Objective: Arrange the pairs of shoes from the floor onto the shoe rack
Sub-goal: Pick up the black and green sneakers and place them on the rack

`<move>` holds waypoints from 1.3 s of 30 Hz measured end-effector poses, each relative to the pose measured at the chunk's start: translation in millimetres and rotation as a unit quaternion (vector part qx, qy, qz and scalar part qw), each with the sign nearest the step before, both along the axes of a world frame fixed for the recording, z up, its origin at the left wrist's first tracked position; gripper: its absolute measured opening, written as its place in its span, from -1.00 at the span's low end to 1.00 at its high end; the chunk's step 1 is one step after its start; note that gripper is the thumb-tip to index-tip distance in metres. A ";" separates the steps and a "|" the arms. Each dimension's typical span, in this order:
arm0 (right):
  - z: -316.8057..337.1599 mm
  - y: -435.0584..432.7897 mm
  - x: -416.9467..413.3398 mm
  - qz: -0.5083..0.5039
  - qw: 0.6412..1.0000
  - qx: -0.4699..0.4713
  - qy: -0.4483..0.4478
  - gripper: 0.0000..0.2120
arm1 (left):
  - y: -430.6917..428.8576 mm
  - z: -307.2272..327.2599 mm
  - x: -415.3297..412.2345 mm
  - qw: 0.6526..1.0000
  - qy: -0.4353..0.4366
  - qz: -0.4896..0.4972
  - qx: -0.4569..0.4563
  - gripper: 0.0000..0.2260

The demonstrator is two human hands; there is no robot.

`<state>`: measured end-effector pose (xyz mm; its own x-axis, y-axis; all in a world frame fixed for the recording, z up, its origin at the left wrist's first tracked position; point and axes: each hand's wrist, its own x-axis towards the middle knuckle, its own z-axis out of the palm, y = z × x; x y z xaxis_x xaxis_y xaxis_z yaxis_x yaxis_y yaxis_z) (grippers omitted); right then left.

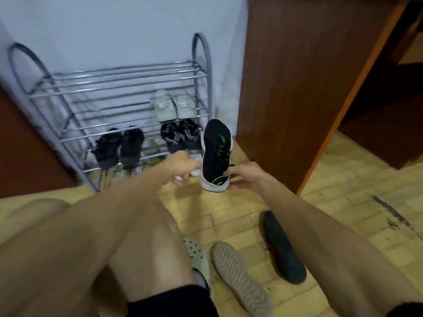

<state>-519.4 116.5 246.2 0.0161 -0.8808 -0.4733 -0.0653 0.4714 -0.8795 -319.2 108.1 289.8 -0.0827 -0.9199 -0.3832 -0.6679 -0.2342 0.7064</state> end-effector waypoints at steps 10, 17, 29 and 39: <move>110.3 -81.3 148.8 0.219 0.962 -0.161 -0.013 -0.71 | -11.9 76.3 148.4 0.952 0.215 0.197 -0.088 -0.95; 123.9 -84.8 281.1 0.337 0.929 -0.129 0.078 -0.64 | 14.2 66.7 250.5 0.917 0.214 0.316 -0.116 -0.95; 16.3 -3.8 469.8 0.421 0.897 0.017 0.132 -0.59 | 140.1 -56.2 401.1 0.866 0.270 0.422 -0.016 -0.68; -138.6 98.2 500.6 0.360 0.912 0.122 0.154 -0.59 | 260.7 -200.0 423.0 0.839 0.188 0.502 0.092 -0.90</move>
<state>-18.8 214.7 107.6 0.3821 -0.5629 -0.7329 -0.6612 0.3875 -0.6424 103.8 368.8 89.8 0.5516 -0.5261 -0.6472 0.1926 -0.6746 0.7126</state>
